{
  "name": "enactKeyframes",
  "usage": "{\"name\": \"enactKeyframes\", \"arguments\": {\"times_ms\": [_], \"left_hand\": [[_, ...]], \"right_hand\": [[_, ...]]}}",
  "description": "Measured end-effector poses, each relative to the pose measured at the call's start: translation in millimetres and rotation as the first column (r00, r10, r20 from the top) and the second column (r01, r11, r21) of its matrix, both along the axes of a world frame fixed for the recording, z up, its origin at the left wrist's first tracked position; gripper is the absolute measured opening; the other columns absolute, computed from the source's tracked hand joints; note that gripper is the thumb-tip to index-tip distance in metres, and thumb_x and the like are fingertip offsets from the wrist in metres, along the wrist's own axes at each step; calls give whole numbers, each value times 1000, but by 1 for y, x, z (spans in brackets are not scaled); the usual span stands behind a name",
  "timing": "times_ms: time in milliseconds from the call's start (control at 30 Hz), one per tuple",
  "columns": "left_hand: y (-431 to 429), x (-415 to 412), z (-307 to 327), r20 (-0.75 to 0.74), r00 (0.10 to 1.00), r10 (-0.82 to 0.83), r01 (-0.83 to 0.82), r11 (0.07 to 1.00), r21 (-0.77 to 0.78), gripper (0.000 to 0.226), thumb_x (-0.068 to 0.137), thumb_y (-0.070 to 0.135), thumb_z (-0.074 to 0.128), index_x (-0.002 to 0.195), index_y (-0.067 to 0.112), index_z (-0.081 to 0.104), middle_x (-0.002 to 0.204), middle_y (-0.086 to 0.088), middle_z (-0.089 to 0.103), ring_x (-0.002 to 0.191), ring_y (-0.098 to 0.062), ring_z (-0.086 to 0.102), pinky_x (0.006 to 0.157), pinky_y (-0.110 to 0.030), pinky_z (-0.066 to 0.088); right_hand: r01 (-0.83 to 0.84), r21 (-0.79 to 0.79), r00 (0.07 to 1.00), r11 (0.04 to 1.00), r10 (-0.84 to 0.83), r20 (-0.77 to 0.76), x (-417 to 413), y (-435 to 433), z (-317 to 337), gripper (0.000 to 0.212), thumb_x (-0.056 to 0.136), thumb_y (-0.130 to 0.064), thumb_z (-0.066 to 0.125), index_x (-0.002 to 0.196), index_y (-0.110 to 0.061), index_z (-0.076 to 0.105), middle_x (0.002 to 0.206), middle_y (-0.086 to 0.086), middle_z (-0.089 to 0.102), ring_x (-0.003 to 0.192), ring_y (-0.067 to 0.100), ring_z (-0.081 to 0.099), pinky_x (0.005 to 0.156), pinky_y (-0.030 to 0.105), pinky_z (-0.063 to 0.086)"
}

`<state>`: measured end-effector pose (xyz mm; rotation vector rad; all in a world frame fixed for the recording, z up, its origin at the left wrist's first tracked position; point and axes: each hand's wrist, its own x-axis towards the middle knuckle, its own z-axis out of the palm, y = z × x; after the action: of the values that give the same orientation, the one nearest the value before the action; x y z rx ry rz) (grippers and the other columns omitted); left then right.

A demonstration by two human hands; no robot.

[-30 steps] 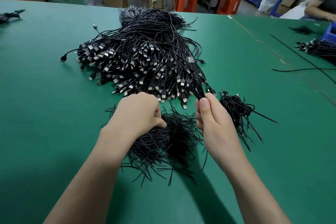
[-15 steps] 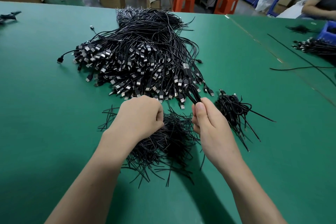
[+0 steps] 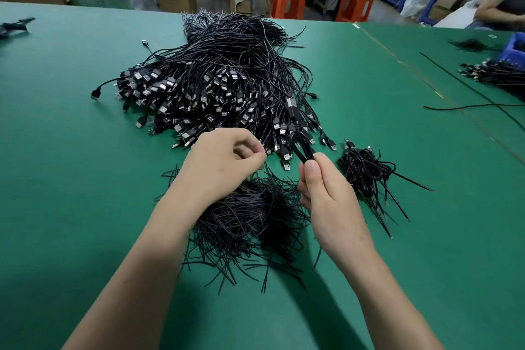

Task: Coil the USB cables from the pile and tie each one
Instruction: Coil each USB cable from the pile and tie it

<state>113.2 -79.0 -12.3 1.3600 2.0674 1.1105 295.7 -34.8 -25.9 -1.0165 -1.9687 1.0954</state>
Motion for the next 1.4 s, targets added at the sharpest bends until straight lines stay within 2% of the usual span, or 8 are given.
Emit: {"name": "enactKeyframes", "arguments": {"times_ms": [167,367,567,733,933,1067,1233,1400], "left_hand": [[-3,13,11,392,895,-212,180,977,118,8,97,21,72,91,21,77,79,-2,79,74,-11,75,55,-14,49],[-1,27,14,541,810,-228,128,968,216,20,97,17,72,81,26,80,77,-1,77,73,-11,75,47,-15,43],[1,36,11,664,674,-324,190,944,268,30,105,16,58,97,32,83,89,6,76,85,-4,70,62,-16,46],[3,32,5,681,658,-323,211,946,244,28,95,15,68,103,38,82,103,10,79,94,-1,63,77,-26,42],[6,30,-1,682,618,-390,194,917,348,20,80,23,79,97,32,84,100,12,79,90,6,68,78,-9,51],[12,37,-8,664,662,-348,87,916,393,14,79,21,80,92,24,85,96,5,79,99,-7,71,95,-23,54],[14,45,-9,634,667,-391,100,890,444,12,88,18,72,97,18,79,79,10,73,78,1,66,81,-14,51],[11,43,-3,575,689,-441,178,872,455,25,95,23,67,72,29,73,67,11,58,72,-3,58,82,-14,46]], "right_hand": [[34,129,998,991,-40,40,-7,-5,5,33,109,-37,35,80,-24,37,63,4,47,58,22,40,55,45,37],[102,225,988,969,-125,91,-7,-3,10,32,105,-46,29,83,-23,35,59,-1,49,54,25,42,53,49,40],[153,189,987,970,-159,16,-4,-2,13,32,109,-37,35,80,-22,41,60,-2,49,55,21,43,54,47,39],[108,22,991,994,-106,-76,-3,0,14,33,108,-34,35,80,-22,47,55,-9,45,52,12,39,51,41,37],[15,-146,977,989,-46,-209,-5,-2,18,34,106,-36,36,79,-17,46,55,-11,42,47,8,35,44,22,31],[-29,-190,970,981,-18,-244,-7,-5,23,36,111,-26,35,79,-14,45,56,-10,39,46,6,31,41,18,29],[-106,-247,970,963,46,-239,-4,-5,30,33,111,-24,35,81,-14,45,58,-8,39,47,4,32,41,16,28],[-259,-307,952,916,188,-241,5,1,36,36,112,-28,33,86,-10,50,58,-5,38,49,10,31,44,18,28]]}}
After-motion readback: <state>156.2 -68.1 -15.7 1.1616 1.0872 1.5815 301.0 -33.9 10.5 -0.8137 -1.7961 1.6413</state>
